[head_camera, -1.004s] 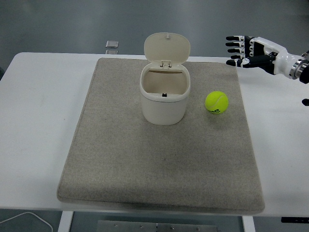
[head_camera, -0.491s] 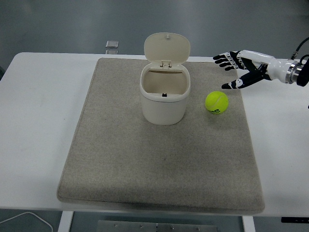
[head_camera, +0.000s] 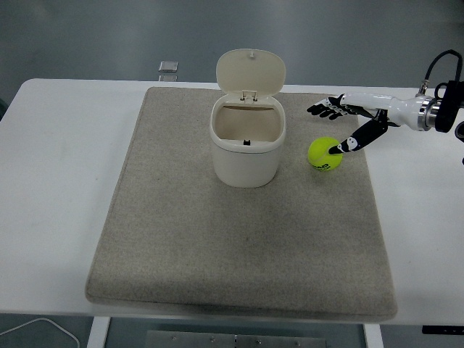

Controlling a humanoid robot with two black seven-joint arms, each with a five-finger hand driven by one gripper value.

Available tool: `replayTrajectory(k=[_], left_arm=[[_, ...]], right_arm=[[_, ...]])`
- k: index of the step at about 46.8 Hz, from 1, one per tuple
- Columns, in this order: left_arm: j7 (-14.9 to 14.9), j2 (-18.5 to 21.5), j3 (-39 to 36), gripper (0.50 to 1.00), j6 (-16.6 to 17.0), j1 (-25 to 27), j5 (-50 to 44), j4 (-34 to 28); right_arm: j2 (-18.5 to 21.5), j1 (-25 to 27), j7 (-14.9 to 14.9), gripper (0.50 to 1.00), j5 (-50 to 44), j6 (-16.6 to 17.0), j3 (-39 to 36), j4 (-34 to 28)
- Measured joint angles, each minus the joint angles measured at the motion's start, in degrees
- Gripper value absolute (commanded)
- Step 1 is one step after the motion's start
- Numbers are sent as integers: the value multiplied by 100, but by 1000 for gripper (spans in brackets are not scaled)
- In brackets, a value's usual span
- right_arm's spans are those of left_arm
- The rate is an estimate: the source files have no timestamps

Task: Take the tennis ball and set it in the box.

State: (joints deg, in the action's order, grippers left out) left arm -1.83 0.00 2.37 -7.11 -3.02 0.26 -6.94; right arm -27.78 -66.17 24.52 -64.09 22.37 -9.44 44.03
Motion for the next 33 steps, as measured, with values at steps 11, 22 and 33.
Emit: replayTrajectory(k=[11, 22, 33], left_arm=[[1, 0, 0, 996, 0, 4, 0, 0], [1, 0, 0, 996, 0, 2, 0, 0], [-1, 0, 0, 996, 0, 2, 0, 0]], right_arm=[[63, 94, 44, 913, -387, -297, 41, 0], [108, 207, 53, 913, -428, -435, 136, 0], [156, 400, 50, 909, -472, -714, 179, -29]])
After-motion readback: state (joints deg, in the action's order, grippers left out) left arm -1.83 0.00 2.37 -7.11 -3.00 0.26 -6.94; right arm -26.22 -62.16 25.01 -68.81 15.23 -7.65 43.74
